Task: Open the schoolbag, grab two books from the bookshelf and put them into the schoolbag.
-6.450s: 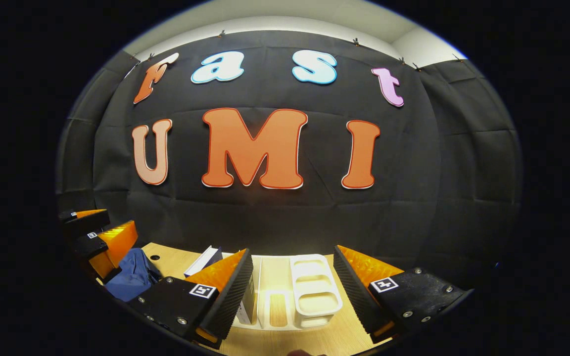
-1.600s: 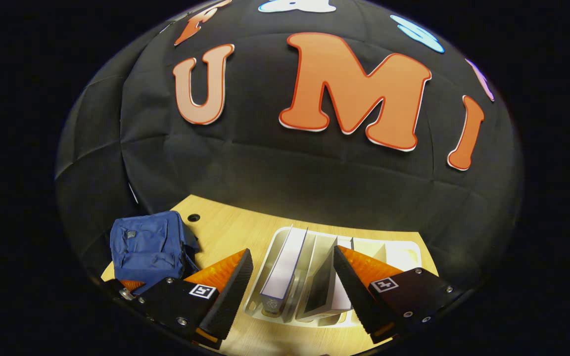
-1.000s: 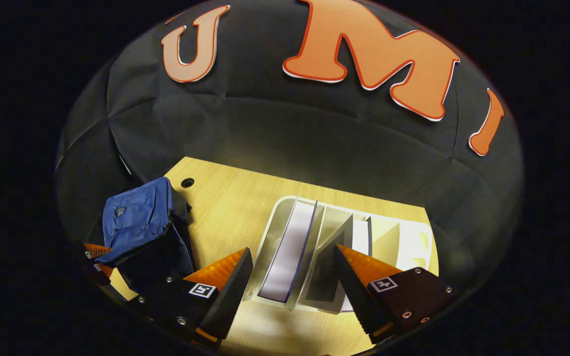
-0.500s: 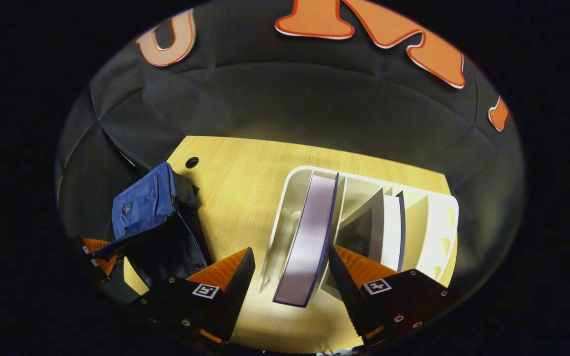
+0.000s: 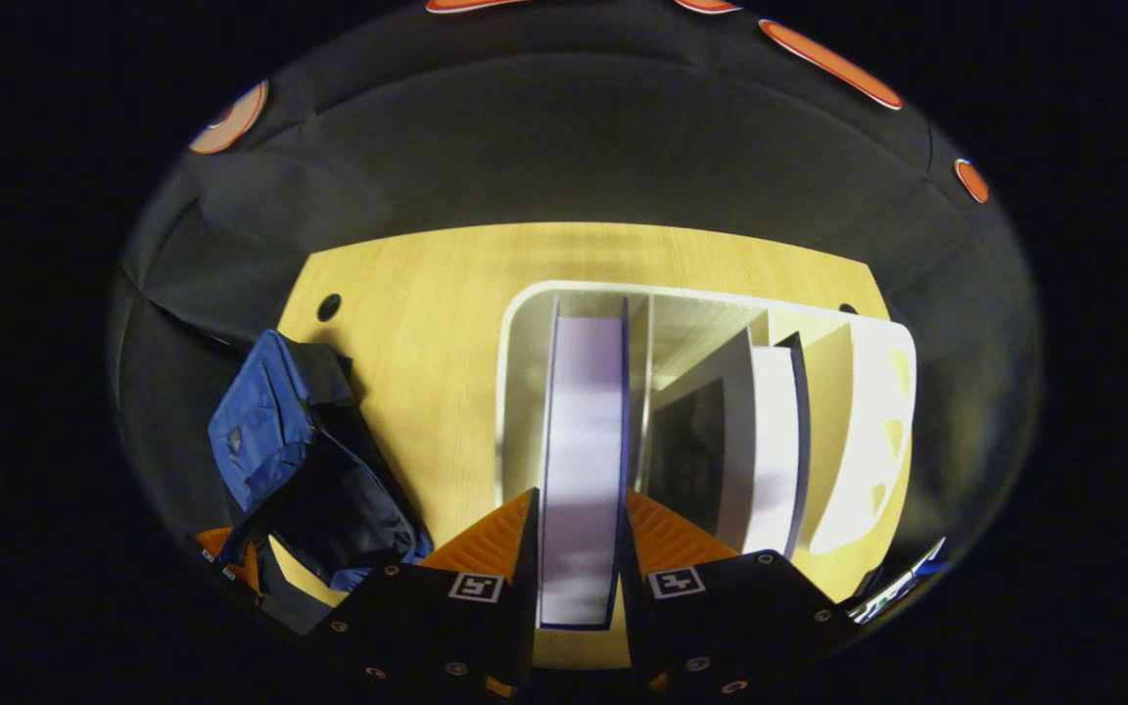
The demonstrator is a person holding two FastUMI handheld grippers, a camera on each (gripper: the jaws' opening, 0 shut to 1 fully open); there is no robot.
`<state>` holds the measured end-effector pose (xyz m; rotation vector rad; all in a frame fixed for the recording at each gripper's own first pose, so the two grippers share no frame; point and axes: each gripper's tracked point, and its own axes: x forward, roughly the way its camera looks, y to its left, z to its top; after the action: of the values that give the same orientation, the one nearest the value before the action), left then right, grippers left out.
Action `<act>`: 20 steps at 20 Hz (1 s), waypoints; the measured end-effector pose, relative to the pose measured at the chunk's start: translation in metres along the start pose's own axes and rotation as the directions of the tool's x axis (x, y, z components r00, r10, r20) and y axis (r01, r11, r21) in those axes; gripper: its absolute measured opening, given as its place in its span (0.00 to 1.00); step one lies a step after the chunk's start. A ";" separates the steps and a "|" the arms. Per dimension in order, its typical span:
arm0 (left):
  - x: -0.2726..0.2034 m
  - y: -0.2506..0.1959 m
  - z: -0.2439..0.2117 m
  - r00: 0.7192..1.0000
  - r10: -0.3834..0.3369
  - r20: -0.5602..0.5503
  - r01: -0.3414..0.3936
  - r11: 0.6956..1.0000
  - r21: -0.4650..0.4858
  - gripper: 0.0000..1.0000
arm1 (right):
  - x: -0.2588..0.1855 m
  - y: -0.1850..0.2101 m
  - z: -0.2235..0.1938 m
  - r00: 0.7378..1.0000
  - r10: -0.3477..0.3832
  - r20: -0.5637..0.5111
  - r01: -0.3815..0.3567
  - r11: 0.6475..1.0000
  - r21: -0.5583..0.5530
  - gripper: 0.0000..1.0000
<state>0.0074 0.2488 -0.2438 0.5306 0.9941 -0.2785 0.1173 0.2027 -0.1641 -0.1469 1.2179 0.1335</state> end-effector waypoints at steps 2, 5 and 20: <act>0.000 0.000 0.002 1.000 -0.004 -0.003 0.004 1.000 -0.001 0.06 | -0.002 0.000 -0.002 1.000 -0.001 -0.031 0.001 1.000 -0.006 0.35; 0.002 -0.003 -0.001 1.000 -0.010 -0.005 0.010 1.000 -0.011 0.06 | -0.003 -0.001 -0.002 0.998 0.013 -0.058 -0.014 1.000 -0.022 0.32; -0.005 0.015 0.011 0.999 -0.022 -0.031 0.021 0.999 -0.025 0.06 | -0.099 -0.018 -0.001 0.988 0.145 0.046 -0.146 0.989 0.006 0.28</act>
<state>0.0202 0.2555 -0.2303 0.5034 1.0327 -0.2774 0.0863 0.1824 -0.0703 -0.0467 1.1829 0.2572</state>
